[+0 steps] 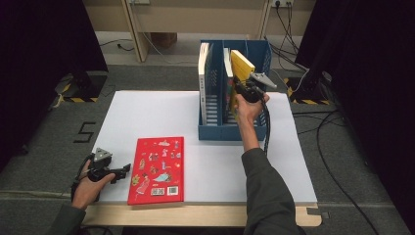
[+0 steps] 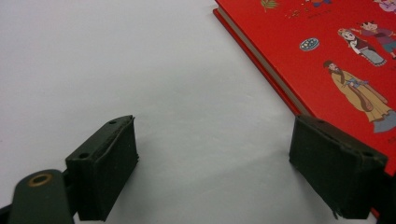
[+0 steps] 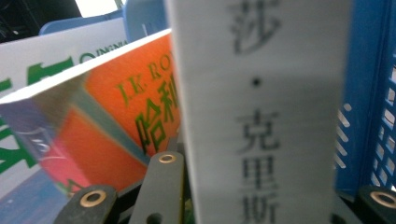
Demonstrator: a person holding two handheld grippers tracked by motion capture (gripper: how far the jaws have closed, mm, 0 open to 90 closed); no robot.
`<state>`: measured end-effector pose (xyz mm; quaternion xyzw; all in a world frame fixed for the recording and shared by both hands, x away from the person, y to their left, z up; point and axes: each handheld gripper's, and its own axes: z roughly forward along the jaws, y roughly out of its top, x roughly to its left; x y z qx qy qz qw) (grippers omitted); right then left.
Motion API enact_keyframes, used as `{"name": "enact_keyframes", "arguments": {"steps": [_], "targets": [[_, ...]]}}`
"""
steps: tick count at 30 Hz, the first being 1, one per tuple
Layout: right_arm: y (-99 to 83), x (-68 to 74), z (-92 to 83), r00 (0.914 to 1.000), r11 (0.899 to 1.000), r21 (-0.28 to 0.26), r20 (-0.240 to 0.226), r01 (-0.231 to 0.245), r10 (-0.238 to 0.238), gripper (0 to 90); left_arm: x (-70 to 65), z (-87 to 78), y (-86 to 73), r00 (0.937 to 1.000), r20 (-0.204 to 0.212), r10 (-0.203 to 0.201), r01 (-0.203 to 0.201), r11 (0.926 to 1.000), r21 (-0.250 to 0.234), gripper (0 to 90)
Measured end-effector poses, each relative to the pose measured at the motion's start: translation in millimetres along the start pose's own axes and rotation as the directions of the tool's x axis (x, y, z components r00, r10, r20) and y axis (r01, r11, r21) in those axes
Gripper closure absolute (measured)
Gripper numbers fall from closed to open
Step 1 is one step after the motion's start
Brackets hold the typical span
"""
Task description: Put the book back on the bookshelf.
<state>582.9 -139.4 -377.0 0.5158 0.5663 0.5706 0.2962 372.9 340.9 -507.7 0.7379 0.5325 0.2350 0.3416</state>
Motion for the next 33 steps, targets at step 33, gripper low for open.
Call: {"name": "enact_keyframes", "arguments": {"steps": [33], "targets": [[-19.5, -2.0, -11.8, 0.9972, 0.990, 0.117, -0.017, 0.074, -0.073, 70.6, 0.0, 0.0, 0.0, 1.0000, 0.000, 0.001, -0.001, 1.0000, 0.001, 13.9]]}}
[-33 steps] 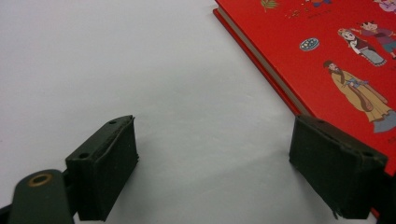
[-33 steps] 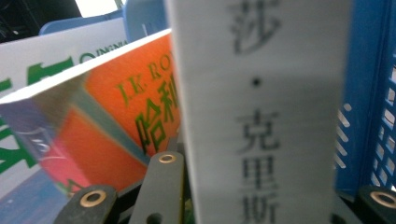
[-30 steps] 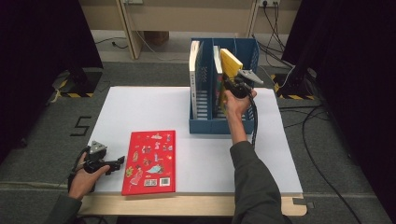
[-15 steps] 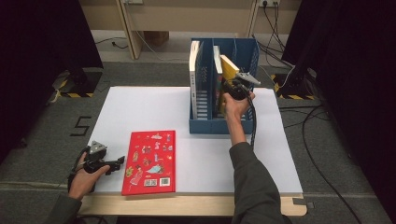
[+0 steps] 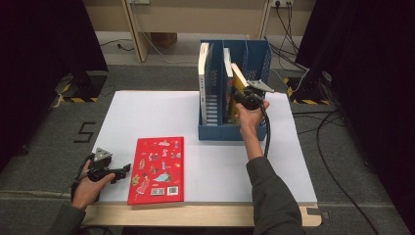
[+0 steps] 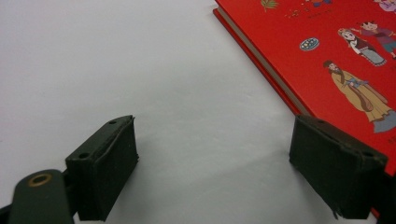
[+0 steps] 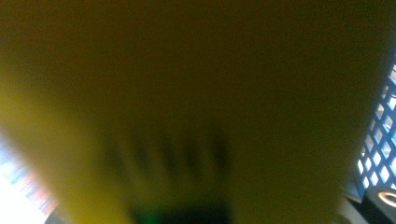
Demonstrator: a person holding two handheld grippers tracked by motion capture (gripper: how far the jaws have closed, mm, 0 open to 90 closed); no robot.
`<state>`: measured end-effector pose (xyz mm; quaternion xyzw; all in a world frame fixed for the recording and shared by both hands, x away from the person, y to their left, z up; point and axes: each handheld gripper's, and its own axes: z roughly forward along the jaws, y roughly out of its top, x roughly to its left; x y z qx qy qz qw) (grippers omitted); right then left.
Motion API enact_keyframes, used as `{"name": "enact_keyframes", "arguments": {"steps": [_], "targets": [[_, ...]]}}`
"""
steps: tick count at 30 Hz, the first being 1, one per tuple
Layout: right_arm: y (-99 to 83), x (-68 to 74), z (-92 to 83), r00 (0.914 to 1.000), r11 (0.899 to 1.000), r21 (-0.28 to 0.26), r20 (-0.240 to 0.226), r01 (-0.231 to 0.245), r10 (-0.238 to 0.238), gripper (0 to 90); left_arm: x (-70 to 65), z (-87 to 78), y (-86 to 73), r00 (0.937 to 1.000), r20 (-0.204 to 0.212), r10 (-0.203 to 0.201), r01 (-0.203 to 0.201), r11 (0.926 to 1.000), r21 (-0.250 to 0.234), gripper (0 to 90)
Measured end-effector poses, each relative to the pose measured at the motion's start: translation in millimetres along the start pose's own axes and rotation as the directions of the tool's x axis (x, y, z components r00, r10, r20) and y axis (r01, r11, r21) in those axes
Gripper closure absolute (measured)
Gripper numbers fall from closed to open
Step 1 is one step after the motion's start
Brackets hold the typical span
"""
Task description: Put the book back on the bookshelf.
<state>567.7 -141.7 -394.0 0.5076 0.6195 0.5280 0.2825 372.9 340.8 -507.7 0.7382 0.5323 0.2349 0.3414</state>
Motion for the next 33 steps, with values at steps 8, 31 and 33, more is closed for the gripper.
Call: {"name": "enact_keyframes", "arguments": {"steps": [8, 31, 33], "targets": [[-2.4, -0.6, -5.5, 0.9999, 1.000, 0.003, -0.012, 0.003, -0.003, 70.1, 0.2, -0.1, 0.1, 1.0000, 0.000, 0.002, -0.002, 1.0000, 0.002, 13.9], [-4.7, -1.2, -13.6, 0.9984, 0.999, -0.010, -0.040, -0.040, 0.039, 64.0, 0.2, -0.1, 0.0, 1.0000, 0.001, 0.001, -0.001, 1.0000, 0.001, 13.9], [-5.8, -2.3, -15.7, 0.9972, 0.999, -0.005, -0.053, -0.053, 0.053, 60.1, 0.1, 0.0, 0.0, 1.0000, 0.001, -0.001, 0.001, 1.0000, 0.000, 13.9]]}}
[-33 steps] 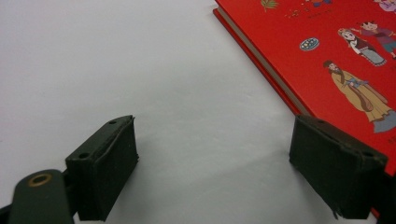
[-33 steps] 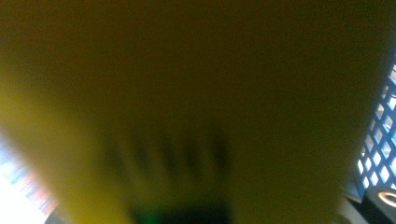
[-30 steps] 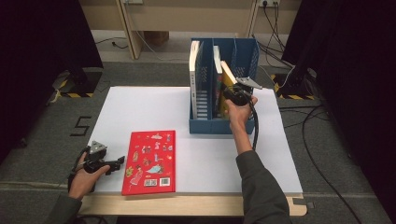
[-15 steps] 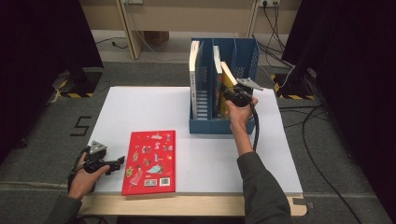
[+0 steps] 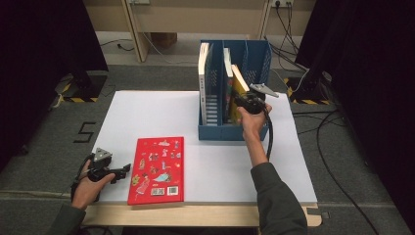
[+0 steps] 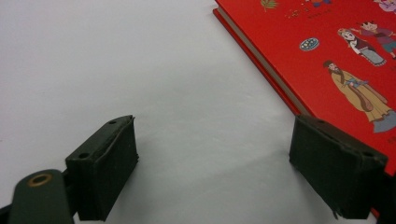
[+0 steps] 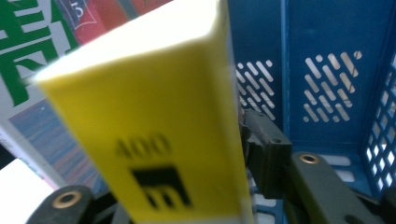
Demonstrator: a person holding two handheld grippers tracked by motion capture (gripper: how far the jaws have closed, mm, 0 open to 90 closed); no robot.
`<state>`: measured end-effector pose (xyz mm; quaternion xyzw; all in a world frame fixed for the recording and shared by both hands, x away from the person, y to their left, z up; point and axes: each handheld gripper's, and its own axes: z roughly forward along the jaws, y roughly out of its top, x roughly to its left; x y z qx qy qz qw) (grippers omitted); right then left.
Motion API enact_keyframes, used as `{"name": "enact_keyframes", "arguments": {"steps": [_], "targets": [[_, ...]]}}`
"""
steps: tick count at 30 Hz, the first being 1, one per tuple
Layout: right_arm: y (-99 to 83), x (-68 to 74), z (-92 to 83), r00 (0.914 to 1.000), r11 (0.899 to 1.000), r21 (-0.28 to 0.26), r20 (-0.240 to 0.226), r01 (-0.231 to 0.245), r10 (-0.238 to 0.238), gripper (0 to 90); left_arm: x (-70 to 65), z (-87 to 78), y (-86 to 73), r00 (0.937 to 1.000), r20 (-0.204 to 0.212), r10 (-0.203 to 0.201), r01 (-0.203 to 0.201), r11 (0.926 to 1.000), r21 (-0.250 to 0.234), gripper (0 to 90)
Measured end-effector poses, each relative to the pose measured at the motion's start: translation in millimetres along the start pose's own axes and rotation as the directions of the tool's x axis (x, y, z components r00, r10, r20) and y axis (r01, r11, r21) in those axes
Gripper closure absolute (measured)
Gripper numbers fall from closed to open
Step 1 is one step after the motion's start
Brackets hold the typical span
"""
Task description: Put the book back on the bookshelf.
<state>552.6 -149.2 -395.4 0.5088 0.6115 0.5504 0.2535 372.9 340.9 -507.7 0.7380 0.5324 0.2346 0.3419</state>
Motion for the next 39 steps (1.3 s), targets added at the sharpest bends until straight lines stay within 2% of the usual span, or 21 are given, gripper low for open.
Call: {"name": "enact_keyframes", "arguments": {"steps": [3, 6, 7, 9, 12, 16, 19, 25, 29, 32, 39], "targets": [[-1.9, -2.1, -3.1, 0.9996, 1.000, 0.002, -0.017, -0.022, 0.022, 58.5, 0.2, -0.1, 0.1, 1.0000, 0.000, 0.002, -0.002, 1.0000, 0.003, 13.9], [-5.3, -3.4, -7.0, 0.9994, 1.000, 0.019, -0.034, -0.008, 0.008, 54.4, 0.0, 0.0, 0.0, 1.0000, 0.000, 0.000, 0.000, 1.0000, 0.000, 13.9], [-6.3, -3.6, -8.3, 0.9993, 1.000, 0.022, -0.033, -0.016, 0.017, 53.7, 0.1, -0.1, 0.0, 1.0000, 0.000, 0.002, -0.002, 1.0000, 0.002, 13.9], [-8.8, -5.4, -12.5, 0.9993, 1.000, 0.011, -0.035, -0.014, 0.015, 53.1, 0.2, 0.0, 0.1, 1.0000, 0.000, 0.002, -0.002, 1.0000, 0.002, 13.9], [-12.4, -6.5, -18.2, 0.9992, 1.000, 0.014, -0.037, 0.013, -0.012, 51.5, -0.1, 0.0, 0.0, 1.0000, 0.000, 0.000, 0.000, 1.0000, 0.000, 13.9], [-17.4, -6.0, -27.8, 0.9959, 1.000, 0.012, -0.090, 0.012, -0.011, 50.4, 0.2, 0.0, 0.0, 1.0000, 0.000, 0.002, -0.002, 1.0000, 0.002, 13.9], [-20.5, -4.1, -35.4, 0.9952, 0.998, 0.006, -0.079, 0.058, -0.057, 50.3, 0.1, -0.1, 0.0, 1.0000, -0.001, 0.002, -0.002, 1.0000, 0.002, 13.9], [-24.4, -2.6, -47.5, 0.9903, 0.995, 0.009, -0.099, 0.100, -0.098, 49.6, 0.1, 0.0, -0.1, 1.0000, 0.000, 0.002, -0.002, 1.0000, 0.000, 14.0], [-23.6, -3.8, -53.8, 0.9886, 0.992, 0.006, -0.083, 0.126, -0.125, 49.4, 0.4, -0.1, 0.0, 1.0000, 0.001, 0.003, -0.003, 1.0000, 0.002, 13.9], [-24.7, -6.5, -57.2, 0.9905, 0.994, 0.007, -0.082, 0.111, -0.110, 49.4, 0.6, -0.1, 0.1, 1.0000, 0.002, 0.003, -0.003, 1.0000, 0.003, 13.8], [-27.5, -7.3, -59.4, 0.9876, 0.990, 0.021, -0.070, 0.142, -0.141, 50.2, 0.7, -0.1, 0.0, 1.0000, 0.004, 0.003, -0.003, 1.0000, 0.003, 13.8]]}}
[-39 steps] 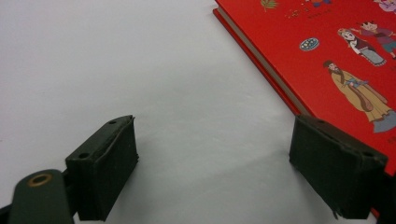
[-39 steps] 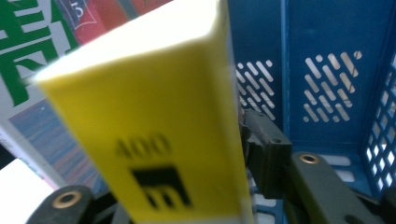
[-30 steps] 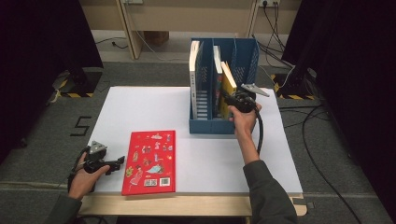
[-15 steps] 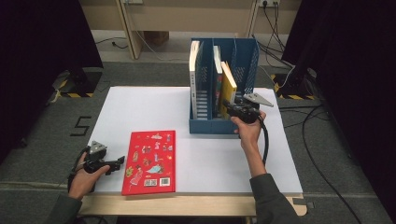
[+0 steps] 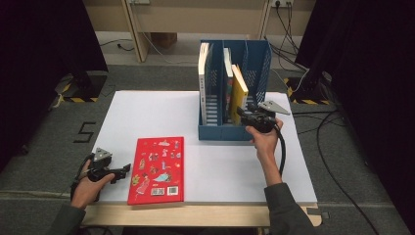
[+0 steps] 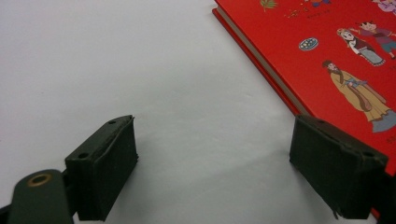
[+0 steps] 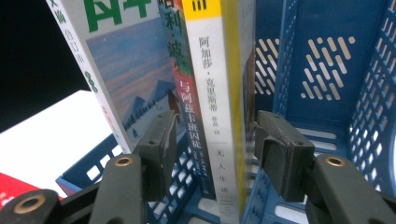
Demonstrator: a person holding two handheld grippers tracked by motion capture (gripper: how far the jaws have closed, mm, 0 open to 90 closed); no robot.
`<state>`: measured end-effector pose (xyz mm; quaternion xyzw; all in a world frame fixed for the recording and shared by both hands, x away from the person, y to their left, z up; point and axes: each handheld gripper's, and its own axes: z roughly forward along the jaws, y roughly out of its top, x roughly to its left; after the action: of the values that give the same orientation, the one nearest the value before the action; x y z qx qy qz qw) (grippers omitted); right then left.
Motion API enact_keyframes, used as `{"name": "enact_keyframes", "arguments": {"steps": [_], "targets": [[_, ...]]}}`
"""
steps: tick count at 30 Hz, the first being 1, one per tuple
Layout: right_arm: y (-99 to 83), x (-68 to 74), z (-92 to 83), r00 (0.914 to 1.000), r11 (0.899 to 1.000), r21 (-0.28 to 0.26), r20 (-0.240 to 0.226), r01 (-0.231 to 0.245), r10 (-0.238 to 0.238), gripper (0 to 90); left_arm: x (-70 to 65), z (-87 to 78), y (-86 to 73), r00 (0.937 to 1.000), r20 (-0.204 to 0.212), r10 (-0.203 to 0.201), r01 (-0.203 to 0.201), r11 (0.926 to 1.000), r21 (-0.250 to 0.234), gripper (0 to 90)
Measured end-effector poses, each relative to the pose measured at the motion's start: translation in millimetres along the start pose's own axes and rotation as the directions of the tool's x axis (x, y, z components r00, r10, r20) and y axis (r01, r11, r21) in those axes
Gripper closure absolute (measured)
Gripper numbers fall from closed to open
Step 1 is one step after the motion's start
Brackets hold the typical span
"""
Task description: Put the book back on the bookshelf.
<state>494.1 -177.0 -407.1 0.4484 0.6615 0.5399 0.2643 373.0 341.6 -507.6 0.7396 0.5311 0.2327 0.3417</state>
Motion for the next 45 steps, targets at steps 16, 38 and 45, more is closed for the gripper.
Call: {"name": "enact_keyframes", "arguments": {"steps": [16, 38, 45], "targets": [[-6.3, -9.6, -6.2, 0.9973, 0.997, 0.022, 0.022, 0.069, -0.070, 69.2, 0.0, 0.0, 0.1, 1.0000, 0.000, 0.001, -0.001, 1.0000, 0.001, 13.7], [-4.5, 10.2, 17.4, 0.9926, 0.990, 0.067, -0.002, 0.121, -0.121, 71.1, -0.2, 0.1, 0.1, 1.0000, -0.002, 0.002, -0.002, 1.0000, 0.001, 13.5], [-3.2, 12.5, 24.0, 0.9934, 0.991, 0.075, 0.013, 0.113, -0.114, 69.9, -0.2, 0.1, 0.0, 1.0000, -0.001, 0.002, -0.002, 1.0000, 0.000, 13.5]]}}
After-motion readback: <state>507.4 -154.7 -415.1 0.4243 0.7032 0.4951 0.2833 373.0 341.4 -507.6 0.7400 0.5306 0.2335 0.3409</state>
